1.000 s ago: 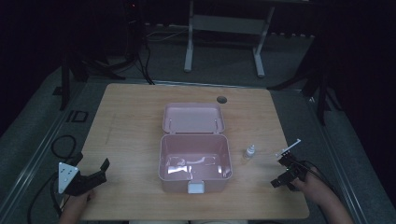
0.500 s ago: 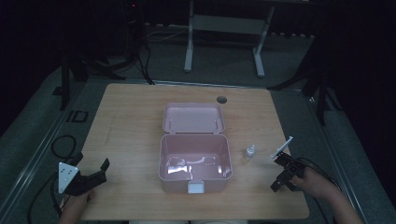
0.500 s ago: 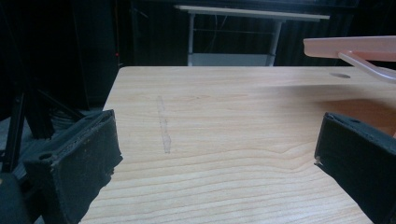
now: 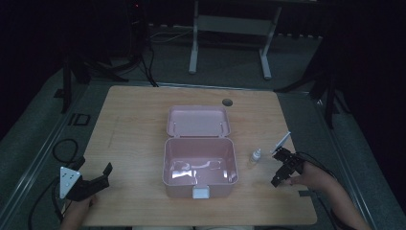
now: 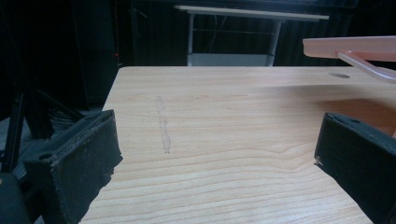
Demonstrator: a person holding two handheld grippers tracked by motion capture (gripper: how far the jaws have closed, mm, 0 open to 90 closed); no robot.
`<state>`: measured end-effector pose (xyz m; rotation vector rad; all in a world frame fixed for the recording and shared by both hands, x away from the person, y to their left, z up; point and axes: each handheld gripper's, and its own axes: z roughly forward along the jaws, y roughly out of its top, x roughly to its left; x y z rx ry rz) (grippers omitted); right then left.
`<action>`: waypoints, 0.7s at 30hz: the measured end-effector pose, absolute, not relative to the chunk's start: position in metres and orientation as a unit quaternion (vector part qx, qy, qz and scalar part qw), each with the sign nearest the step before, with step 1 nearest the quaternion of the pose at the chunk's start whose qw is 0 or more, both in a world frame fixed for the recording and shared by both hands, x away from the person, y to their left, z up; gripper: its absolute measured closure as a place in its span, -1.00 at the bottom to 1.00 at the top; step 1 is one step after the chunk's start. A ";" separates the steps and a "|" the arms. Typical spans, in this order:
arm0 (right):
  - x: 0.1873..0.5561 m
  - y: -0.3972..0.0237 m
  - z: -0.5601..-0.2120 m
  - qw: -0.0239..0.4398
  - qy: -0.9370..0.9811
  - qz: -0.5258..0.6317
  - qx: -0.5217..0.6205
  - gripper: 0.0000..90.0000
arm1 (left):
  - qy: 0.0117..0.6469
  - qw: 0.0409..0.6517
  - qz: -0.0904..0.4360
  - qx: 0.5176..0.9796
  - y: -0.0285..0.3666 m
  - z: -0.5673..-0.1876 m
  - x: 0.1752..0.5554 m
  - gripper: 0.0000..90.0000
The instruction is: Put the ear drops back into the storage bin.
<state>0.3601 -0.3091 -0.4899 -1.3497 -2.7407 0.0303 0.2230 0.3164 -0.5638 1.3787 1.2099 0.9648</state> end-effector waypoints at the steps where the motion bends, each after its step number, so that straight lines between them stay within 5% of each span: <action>1: 0.362 -0.307 -0.489 0.042 -0.897 0.010 -0.439 -0.76 | 0.502 0.510 0.400 0.572 0.316 -0.564 0.223 -0.99; 21: 0.413 -0.259 -0.486 0.036 -0.900 0.000 -0.434 -0.70 | 0.501 0.510 0.399 0.574 0.316 -0.564 0.223 -0.99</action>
